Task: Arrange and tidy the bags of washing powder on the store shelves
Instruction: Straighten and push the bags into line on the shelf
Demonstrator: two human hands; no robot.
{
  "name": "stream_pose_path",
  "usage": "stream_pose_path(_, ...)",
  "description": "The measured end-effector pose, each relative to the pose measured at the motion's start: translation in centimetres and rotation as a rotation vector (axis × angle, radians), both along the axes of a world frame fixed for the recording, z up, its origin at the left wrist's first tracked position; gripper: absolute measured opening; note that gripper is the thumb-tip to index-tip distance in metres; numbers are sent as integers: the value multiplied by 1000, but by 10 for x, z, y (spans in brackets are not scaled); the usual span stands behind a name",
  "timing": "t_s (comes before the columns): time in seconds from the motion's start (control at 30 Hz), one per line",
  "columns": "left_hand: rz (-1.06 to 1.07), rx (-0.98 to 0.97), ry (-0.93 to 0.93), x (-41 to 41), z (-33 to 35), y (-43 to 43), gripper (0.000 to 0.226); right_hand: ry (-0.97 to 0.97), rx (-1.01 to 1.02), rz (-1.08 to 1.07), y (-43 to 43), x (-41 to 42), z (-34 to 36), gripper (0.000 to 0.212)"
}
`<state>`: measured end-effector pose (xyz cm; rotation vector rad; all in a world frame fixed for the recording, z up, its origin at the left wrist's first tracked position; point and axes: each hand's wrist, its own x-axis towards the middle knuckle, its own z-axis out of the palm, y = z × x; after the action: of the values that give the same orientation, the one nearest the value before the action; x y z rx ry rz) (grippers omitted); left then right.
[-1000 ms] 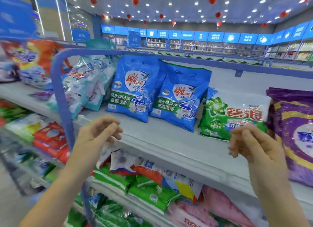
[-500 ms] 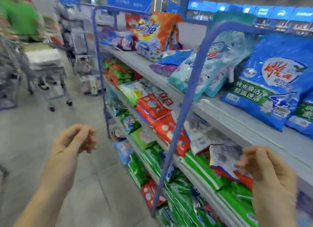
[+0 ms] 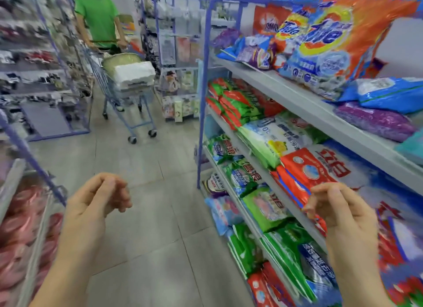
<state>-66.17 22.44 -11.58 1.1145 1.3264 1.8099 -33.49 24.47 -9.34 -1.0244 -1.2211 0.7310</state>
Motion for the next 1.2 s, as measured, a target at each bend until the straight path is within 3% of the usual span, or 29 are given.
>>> stream_pose_path(0.2,-4,13,-10,-27,-3,95,27,16,0,-16,89,-37,4,27)
stream_pose_path(0.43,-110,46,4,-37,9,250,45,48,36,-107,211,-45,17,27)
stream_pose_path(0.7,-375,113,-1,-9,32,404,50,39,99,-291,297,-41,40,28)
stream_pose_path(0.93,-700,157,-18,16,44,536,51,25,148,-599,338,-48,52,27)
stream_pose_path(1.07,-858,148,-14,21,57,608,53,-52,138,-767,371,-67,58,27)
stream_pose_path(1.2,-964,165,-20,24,69,659,54,-140,114,-788,415,-87,69,26)
